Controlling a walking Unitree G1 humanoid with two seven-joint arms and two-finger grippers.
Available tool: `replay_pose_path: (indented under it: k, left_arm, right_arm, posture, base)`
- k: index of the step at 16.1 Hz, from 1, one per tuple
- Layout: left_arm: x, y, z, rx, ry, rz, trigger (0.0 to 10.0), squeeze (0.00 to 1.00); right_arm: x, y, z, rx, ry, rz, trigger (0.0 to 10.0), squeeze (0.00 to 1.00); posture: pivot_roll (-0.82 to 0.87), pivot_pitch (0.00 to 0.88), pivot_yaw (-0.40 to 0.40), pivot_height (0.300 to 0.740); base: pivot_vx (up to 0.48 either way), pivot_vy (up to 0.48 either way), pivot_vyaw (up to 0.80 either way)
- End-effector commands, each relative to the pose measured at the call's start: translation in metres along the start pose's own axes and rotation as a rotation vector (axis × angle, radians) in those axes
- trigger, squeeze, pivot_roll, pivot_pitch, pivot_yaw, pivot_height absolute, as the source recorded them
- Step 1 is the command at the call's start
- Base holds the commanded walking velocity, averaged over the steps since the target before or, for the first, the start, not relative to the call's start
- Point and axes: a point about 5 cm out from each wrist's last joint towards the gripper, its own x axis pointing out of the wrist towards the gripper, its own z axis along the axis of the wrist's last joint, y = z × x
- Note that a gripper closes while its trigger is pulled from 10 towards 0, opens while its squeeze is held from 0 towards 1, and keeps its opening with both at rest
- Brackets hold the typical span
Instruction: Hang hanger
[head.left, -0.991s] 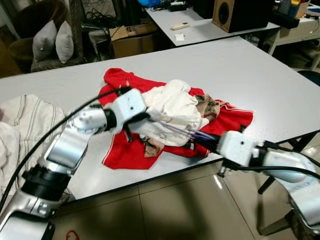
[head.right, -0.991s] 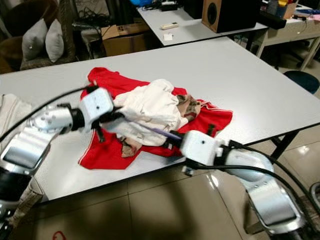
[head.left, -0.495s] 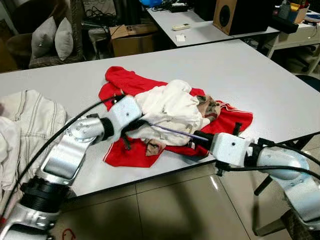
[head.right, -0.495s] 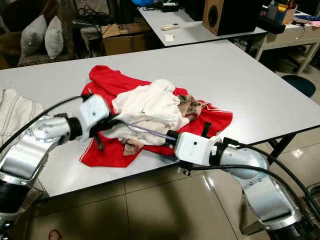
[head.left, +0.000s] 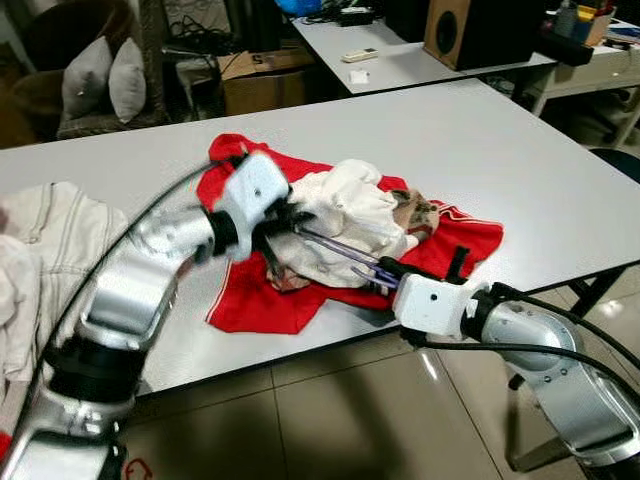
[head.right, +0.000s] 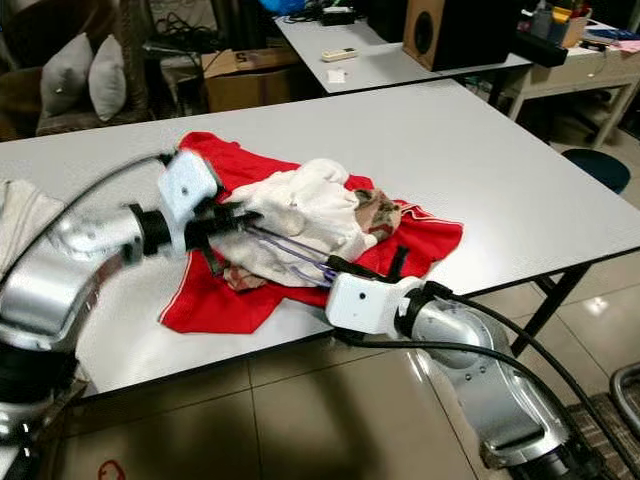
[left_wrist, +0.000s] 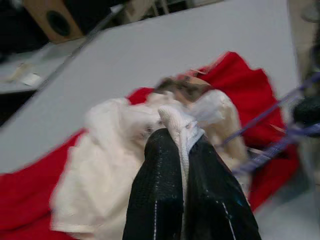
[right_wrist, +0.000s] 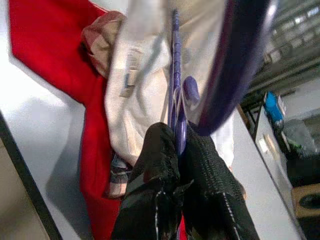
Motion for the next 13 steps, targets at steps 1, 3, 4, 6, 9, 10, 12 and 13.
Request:
replay_pose_path:
  k: [1, 3, 4, 6, 9, 10, 12, 13]
  left_arm:
    - [-0.004, 0.011, 0.010, 0.067, -0.021, 0.047, 0.0, 0.00]
    - [-0.003, 0.013, 0.009, 0.097, -0.006, 0.044, 0.0, 0.00]
    - [0.002, 0.010, 0.013, 0.099, -0.016, 0.024, 0.0, 0.00]
    - [0.009, 0.002, 0.020, 0.092, -0.042, -0.039, 0.0, 0.00]
    - [0.018, -0.008, 0.021, 0.096, -0.052, -0.105, 0.0, 0.00]
    - [0.021, -0.012, 0.021, 0.093, -0.050, -0.129, 0.0, 0.00]
    - [0.028, -0.013, 0.007, 0.121, 0.012, -0.118, 0.0, 0.00]
    - [0.028, -0.012, 0.005, 0.125, 0.022, -0.110, 0.0, 0.00]
  right_arm:
    - [0.001, 0.001, 0.006, -0.027, -0.065, 0.028, 10.0, 0.00]
    - [0.000, 0.004, 0.010, -0.029, -0.100, 0.065, 10.0, 0.00]
    - [0.000, 0.008, 0.008, -0.040, -0.088, 0.113, 10.0, 0.00]
    - [0.002, 0.007, 0.010, -0.036, -0.109, 0.126, 10.0, 0.00]
    - [0.003, 0.008, 0.014, -0.028, -0.151, 0.156, 10.0, 0.00]
    - [0.003, 0.006, 0.016, -0.017, -0.164, 0.142, 10.0, 0.00]
    - [0.001, -0.005, 0.023, 0.035, -0.227, 0.062, 10.0, 0.00]
    - [0.000, -0.007, 0.024, 0.046, -0.234, 0.050, 10.0, 0.00]
  posture:
    - [-0.03, 0.000, 0.086, 0.740]
    - [-0.03, 0.000, 0.095, 0.740]
    - [-0.03, 0.000, 0.097, 0.740]
    - [-0.03, 0.000, 0.103, 0.740]
    - [-0.03, 0.000, 0.110, 0.740]
    - [-0.03, 0.000, 0.112, 0.740]
    - [-0.04, 0.000, 0.117, 0.740]
    - [-0.04, 0.000, 0.117, 0.740]
  base:
    - [0.000, 0.000, 0.00]
    - [0.000, 0.000, 0.00]
    - [0.000, 0.000, 0.00]
    - [0.000, 0.000, 0.00]
    - [0.000, 0.000, 0.00]
    - [0.000, 0.000, 0.00]
    - [0.000, 0.000, 0.00]
    - [0.000, 0.000, 0.00]
